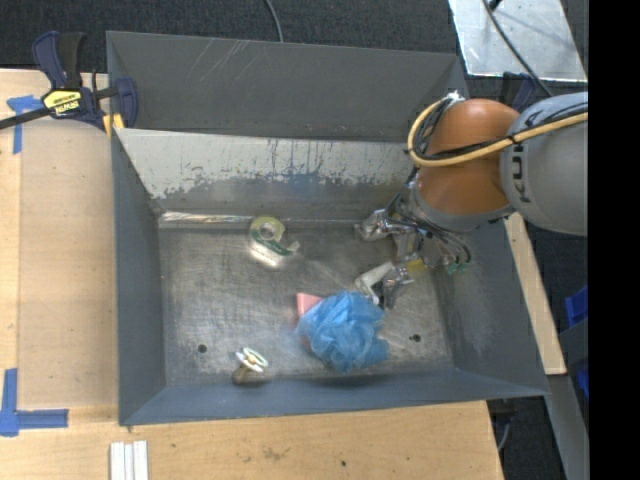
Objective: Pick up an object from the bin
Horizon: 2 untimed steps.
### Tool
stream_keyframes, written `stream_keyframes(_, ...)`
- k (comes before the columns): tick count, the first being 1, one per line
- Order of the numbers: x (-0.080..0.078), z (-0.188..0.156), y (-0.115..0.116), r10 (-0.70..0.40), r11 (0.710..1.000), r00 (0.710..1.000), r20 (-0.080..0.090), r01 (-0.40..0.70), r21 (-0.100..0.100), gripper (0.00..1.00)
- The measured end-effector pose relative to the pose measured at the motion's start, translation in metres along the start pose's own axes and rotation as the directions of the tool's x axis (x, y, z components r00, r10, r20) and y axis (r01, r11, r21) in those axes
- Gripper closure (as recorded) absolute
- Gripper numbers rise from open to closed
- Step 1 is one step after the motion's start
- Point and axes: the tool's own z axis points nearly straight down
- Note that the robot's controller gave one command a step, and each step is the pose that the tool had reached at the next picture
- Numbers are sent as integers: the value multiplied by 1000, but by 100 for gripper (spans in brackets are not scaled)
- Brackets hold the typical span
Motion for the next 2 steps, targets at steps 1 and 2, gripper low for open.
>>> stream_keyframes(1, 5, -27, 2, 103, 995, 995, -4, -103, -5, 0)
stream_keyframes(2, -3, -6, -1, 1, 1000, 1000, -2, -1, -4, 100)
